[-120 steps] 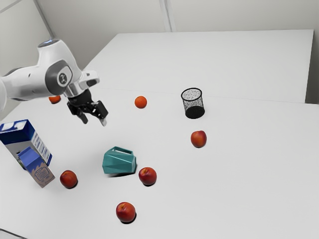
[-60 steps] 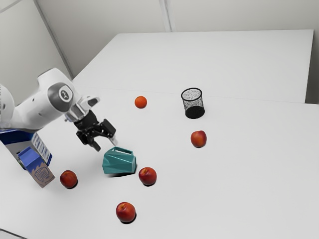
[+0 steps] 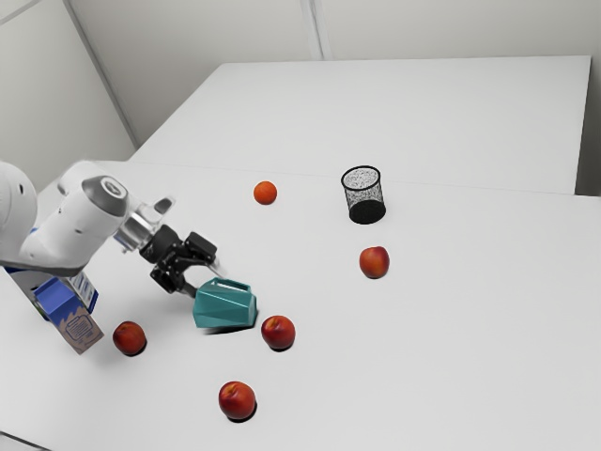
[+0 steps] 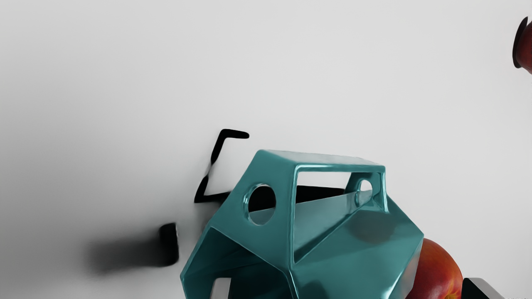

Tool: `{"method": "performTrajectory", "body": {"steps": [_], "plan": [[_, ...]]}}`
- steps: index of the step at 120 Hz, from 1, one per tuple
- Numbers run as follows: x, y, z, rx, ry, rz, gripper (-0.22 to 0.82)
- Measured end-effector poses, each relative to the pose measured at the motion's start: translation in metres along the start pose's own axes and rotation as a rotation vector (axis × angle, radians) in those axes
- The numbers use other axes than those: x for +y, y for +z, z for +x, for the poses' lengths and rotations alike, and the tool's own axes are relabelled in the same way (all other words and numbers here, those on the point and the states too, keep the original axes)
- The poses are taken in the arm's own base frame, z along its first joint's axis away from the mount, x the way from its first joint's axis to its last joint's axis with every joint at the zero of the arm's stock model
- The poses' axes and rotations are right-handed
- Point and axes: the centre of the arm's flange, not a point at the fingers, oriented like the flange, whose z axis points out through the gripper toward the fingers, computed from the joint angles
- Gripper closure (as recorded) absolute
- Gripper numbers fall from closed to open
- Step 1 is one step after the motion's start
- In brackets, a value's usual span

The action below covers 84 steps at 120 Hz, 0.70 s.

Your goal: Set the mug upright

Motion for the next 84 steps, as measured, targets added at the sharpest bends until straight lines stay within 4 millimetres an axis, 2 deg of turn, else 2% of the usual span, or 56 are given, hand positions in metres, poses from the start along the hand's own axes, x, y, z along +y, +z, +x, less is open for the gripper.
{"method": "performTrajectory", "body": {"steps": [20, 44, 55, 74, 84], "plan": [[-0.004, 0.004, -0.002, -0.009, 0.004, -0.06, 0.02], [-0.005, 0.011, -0.006, -0.017, 0.013, -0.109, 0.13], [-0.006, 0.013, -0.007, -0.019, 0.021, -0.12, 0.23], [-0.005, 0.014, -0.008, -0.019, 0.038, -0.128, 0.52], [-0.005, 0.014, -0.008, -0.017, 0.045, -0.131, 0.58]]}}
